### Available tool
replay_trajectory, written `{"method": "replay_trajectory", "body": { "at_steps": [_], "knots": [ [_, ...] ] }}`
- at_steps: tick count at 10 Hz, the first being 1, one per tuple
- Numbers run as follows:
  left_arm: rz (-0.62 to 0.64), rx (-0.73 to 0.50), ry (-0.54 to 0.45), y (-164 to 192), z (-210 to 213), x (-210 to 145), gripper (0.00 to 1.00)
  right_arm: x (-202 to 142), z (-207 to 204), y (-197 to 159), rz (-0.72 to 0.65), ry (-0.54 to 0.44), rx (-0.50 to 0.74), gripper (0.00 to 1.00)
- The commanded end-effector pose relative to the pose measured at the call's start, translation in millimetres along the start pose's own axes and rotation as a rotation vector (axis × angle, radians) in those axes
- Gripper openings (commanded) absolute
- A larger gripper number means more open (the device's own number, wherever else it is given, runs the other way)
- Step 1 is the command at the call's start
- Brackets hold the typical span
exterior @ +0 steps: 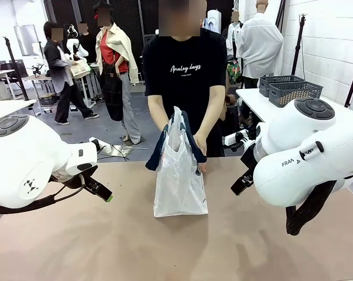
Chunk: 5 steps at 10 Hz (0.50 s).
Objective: Transfer purchased items from the store into the shopping bag.
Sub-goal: Open the Reusable shopping bag in the center of the table.
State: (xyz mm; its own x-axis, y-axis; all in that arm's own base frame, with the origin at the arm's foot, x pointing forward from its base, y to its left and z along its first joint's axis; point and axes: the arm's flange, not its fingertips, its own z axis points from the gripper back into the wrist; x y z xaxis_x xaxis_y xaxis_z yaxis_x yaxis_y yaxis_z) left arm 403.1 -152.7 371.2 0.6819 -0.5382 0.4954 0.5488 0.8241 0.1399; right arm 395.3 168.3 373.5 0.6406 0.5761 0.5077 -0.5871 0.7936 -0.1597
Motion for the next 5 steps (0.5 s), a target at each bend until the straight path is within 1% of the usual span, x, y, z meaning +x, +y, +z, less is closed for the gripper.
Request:
{"method": "replay_trajectory", "body": {
  "at_steps": [1,5],
  "knots": [
    [0.003,0.0,0.0,1.4,0.1,-0.4,1.0,0.0,0.0,-0.1,0.0,0.0,0.0,1.0],
    [0.003,0.0,0.0,1.4,0.1,-0.4,1.0,0.0,0.0,-0.1,0.0,0.0,0.0,1.0]
  ]
}}
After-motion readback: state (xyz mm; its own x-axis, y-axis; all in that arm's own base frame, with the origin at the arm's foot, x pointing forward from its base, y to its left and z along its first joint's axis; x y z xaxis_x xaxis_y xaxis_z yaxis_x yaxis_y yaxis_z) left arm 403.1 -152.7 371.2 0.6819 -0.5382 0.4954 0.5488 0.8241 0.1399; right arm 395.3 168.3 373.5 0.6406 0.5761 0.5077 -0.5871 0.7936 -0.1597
